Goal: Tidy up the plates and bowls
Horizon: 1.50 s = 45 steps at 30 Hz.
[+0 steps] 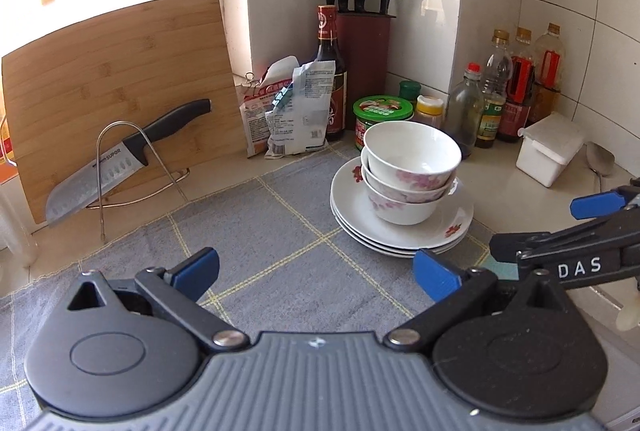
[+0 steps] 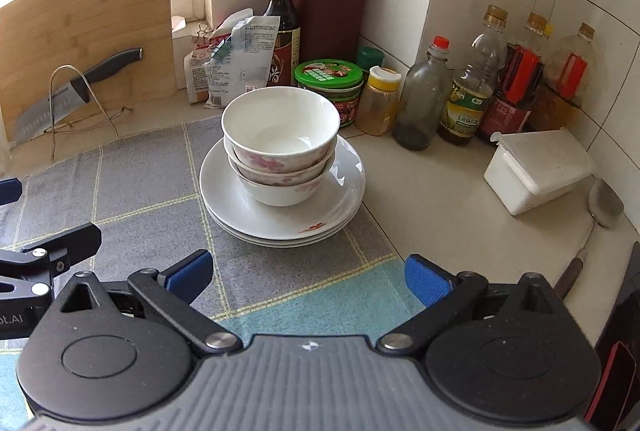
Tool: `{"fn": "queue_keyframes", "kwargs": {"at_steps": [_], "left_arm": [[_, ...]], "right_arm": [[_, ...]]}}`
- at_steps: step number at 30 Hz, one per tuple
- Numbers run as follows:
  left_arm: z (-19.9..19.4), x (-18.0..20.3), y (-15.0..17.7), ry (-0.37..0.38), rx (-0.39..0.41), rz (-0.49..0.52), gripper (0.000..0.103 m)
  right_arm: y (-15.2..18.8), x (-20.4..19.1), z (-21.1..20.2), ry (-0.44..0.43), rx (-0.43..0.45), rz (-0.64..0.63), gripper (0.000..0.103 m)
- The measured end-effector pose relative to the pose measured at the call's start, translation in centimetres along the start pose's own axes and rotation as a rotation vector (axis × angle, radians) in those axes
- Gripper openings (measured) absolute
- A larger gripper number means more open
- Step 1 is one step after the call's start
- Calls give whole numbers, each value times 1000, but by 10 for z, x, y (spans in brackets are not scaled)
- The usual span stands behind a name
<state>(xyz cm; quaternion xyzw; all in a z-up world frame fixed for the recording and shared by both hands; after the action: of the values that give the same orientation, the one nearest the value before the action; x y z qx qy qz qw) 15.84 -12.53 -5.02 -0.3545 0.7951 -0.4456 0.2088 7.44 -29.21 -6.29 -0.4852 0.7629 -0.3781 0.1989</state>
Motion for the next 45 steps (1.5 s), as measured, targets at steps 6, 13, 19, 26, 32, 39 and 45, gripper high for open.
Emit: {"fn": "queue_keyframes", "kwargs": {"at_steps": [6, 13, 19, 26, 32, 39, 45], "left_arm": [[-8, -3, -3, -23, 14, 10, 102], [-8, -6, -4, -45, -2, -17, 102], [-9, -4, -4, -46, -8, -21, 102], [-12, 1, -10, -44, 4, -11, 102], [-15, 4, -12, -39, 11, -12, 102], [-15, 5, -12, -42, 7, -16, 102], [-15, 6, -12, -41, 5, -17, 102]], "right_arm": [[-4, -3, -4, -6, 21, 23, 103], [-5, -9, -5, -27, 18, 19, 103], [-7, -8, -8, -33, 28, 14, 103], [-6, -4, -12, -36, 30, 22, 103], [-7, -1, -16, -31, 37, 29, 103], [-7, 0, -17, -29, 39, 30, 103], [-6, 1, -18, -29, 40, 31, 103]]}}
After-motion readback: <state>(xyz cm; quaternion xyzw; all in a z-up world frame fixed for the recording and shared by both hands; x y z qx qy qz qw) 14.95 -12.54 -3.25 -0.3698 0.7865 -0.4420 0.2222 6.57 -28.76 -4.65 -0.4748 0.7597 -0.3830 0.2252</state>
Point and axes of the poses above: each gripper's, at about its wrist camera, not at the fingertips, and z roughly the way its jaws point, x to its right, y to its underside, the point moved 9 cm from there along z, roughly the way its jaws point, and after that the axes turned 7 degrees about x, right-handed, at the moved point
